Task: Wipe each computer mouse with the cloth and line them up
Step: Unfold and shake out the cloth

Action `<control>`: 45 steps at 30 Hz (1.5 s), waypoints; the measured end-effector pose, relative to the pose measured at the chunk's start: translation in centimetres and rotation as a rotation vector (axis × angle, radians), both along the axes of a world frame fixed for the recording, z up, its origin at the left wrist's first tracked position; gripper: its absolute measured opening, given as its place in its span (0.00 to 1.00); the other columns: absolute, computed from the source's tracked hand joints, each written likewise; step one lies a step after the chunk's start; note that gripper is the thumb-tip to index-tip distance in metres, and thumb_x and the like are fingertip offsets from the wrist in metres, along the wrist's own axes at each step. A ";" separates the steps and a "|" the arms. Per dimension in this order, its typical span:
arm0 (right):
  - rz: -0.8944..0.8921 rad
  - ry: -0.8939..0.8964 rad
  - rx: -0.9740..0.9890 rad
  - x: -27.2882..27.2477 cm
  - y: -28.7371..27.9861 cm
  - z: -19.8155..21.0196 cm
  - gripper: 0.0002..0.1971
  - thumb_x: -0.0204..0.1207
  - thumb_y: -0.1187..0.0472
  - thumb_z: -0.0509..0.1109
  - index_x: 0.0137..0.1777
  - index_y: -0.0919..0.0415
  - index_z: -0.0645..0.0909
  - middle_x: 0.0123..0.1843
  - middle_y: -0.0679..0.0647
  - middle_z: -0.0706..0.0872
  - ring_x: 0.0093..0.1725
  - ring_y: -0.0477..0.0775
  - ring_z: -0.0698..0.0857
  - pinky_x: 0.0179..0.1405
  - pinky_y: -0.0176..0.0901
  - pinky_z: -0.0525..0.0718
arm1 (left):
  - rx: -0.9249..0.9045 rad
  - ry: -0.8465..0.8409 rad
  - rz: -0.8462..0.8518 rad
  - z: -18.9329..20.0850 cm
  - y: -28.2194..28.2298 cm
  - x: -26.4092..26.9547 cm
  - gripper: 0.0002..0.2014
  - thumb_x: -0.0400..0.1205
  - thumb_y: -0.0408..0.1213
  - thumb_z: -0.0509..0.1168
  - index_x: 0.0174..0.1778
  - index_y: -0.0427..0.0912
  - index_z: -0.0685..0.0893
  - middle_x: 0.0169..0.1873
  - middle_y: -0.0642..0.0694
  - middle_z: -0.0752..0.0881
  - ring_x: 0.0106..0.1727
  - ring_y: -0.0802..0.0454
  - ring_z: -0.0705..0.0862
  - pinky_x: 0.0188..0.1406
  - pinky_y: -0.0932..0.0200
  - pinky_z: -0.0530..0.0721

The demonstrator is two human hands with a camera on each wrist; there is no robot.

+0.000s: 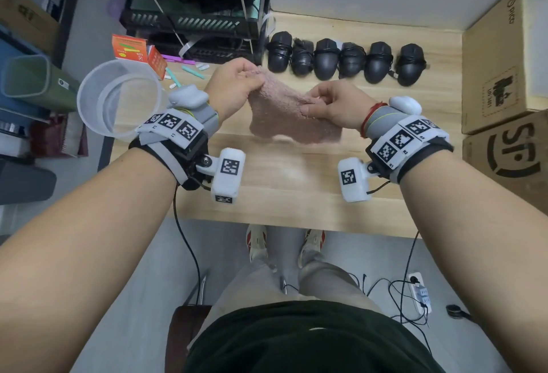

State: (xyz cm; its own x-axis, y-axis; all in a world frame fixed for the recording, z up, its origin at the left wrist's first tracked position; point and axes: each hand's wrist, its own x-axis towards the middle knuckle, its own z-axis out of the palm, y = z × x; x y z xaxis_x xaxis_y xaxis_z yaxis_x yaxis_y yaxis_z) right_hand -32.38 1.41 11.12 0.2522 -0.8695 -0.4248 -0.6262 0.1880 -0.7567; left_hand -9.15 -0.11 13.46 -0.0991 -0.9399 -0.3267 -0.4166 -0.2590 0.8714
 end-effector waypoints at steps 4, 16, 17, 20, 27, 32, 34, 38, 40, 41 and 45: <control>0.049 0.080 -0.058 -1.0 -0.7 1.6 0.23 0.78 0.47 0.76 0.37 0.70 0.80 0.26 0.54 0.76 0.21 0.46 0.71 0.24 0.37 0.70 | -0.050 0.049 0.138 0.3 -0.8 1.2 0.11 0.86 0.35 0.64 0.38 0.52 0.77 0.38 0.55 0.81 0.40 0.60 0.77 0.42 0.64 0.74; -0.210 -0.123 -0.316 -2.2 -2.6 3.0 0.11 0.68 0.52 0.82 0.43 0.58 0.87 0.41 0.62 0.91 0.36 0.49 0.84 0.38 0.44 0.82 | -0.160 0.200 0.148 2.6 -0.9 2.9 0.12 0.87 0.27 0.63 0.42 0.48 0.76 0.39 0.47 0.85 0.29 0.68 0.82 0.28 0.75 0.74; -0.188 -0.060 -0.315 -2.5 -2.1 2.1 0.13 0.67 0.50 0.82 0.42 0.58 0.87 0.39 0.58 0.90 0.36 0.47 0.81 0.39 0.43 0.80 | -0.139 0.197 0.136 1.8 -0.4 3.1 0.11 0.86 0.26 0.64 0.42 0.47 0.77 0.39 0.45 0.85 0.30 0.65 0.83 0.29 0.74 0.77; -0.100 0.088 -0.200 -3.0 0.4 -1.4 0.10 0.71 0.55 0.82 0.41 0.60 0.88 0.33 0.51 0.83 0.34 0.46 0.75 0.37 0.41 0.74 | -0.023 0.107 0.077 -2.6 1.5 3.7 0.12 0.82 0.23 0.68 0.42 0.46 0.80 0.40 0.47 0.89 0.40 0.56 0.88 0.48 0.61 0.87; 0.097 0.252 0.240 -3.2 7.4 -11.2 0.08 0.69 0.54 0.82 0.43 0.57 0.91 0.35 0.51 0.89 0.37 0.47 0.80 0.43 0.47 0.83 | 0.364 -0.169 -0.152 -12.3 9.1 4.5 0.13 0.80 0.27 0.74 0.39 0.49 0.80 0.41 0.44 0.87 0.47 0.48 0.84 0.52 0.58 0.80; -0.056 0.250 0.188 -2.7 6.4 -12.0 0.17 0.71 0.53 0.81 0.44 0.68 0.85 0.34 0.53 0.78 0.35 0.53 0.75 0.37 0.43 0.70 | 0.365 -0.185 0.007 -13.8 8.4 4.3 0.09 0.81 0.28 0.73 0.43 0.46 0.82 0.38 0.55 0.85 0.35 0.69 0.83 0.31 0.82 0.76; -0.080 0.308 0.155 -2.4 5.3 -11.3 0.13 0.73 0.55 0.80 0.54 0.58 0.87 0.46 0.53 0.85 0.47 0.55 0.83 0.46 0.41 0.75 | 0.367 -0.200 0.060 -14.0 7.2 4.0 0.06 0.81 0.29 0.73 0.48 0.43 0.85 0.43 0.52 0.86 0.37 0.66 0.84 0.33 0.78 0.77; -0.206 0.458 0.164 -1.8 4.0 -10.9 0.31 0.71 0.50 0.81 0.72 0.56 0.75 0.68 0.58 0.81 0.65 0.61 0.82 0.60 0.44 0.76 | 0.420 -0.404 0.103 -13.9 5.8 3.3 0.27 0.79 0.32 0.75 0.73 0.33 0.76 0.62 0.38 0.84 0.60 0.43 0.84 0.57 0.57 0.82; -0.239 0.513 0.252 -1.4 4.4 -11.5 0.27 0.73 0.48 0.78 0.68 0.59 0.78 0.64 0.58 0.84 0.62 0.62 0.83 0.59 0.45 0.78 | 0.378 -0.389 0.110 -14.2 5.8 2.9 0.28 0.77 0.29 0.75 0.73 0.35 0.76 0.58 0.40 0.85 0.58 0.43 0.85 0.57 0.57 0.82; -0.233 0.545 0.311 -1.0 4.8 -11.8 0.24 0.74 0.46 0.76 0.64 0.60 0.81 0.60 0.58 0.87 0.58 0.63 0.85 0.57 0.46 0.80 | 0.354 -0.354 0.077 -14.5 6.1 2.6 0.23 0.77 0.27 0.74 0.69 0.36 0.80 0.51 0.44 0.85 0.51 0.48 0.85 0.50 0.64 0.82; -0.244 0.611 0.442 0.8 6.3 -13.0 0.24 0.73 0.39 0.71 0.49 0.63 0.83 0.45 0.55 0.88 0.38 0.56 0.84 0.44 0.47 0.83 | 0.455 -0.243 -0.239 -16.4 8.3 1.1 0.13 0.79 0.26 0.72 0.57 0.43 0.89 0.55 0.44 0.89 0.58 0.46 0.86 0.61 0.59 0.84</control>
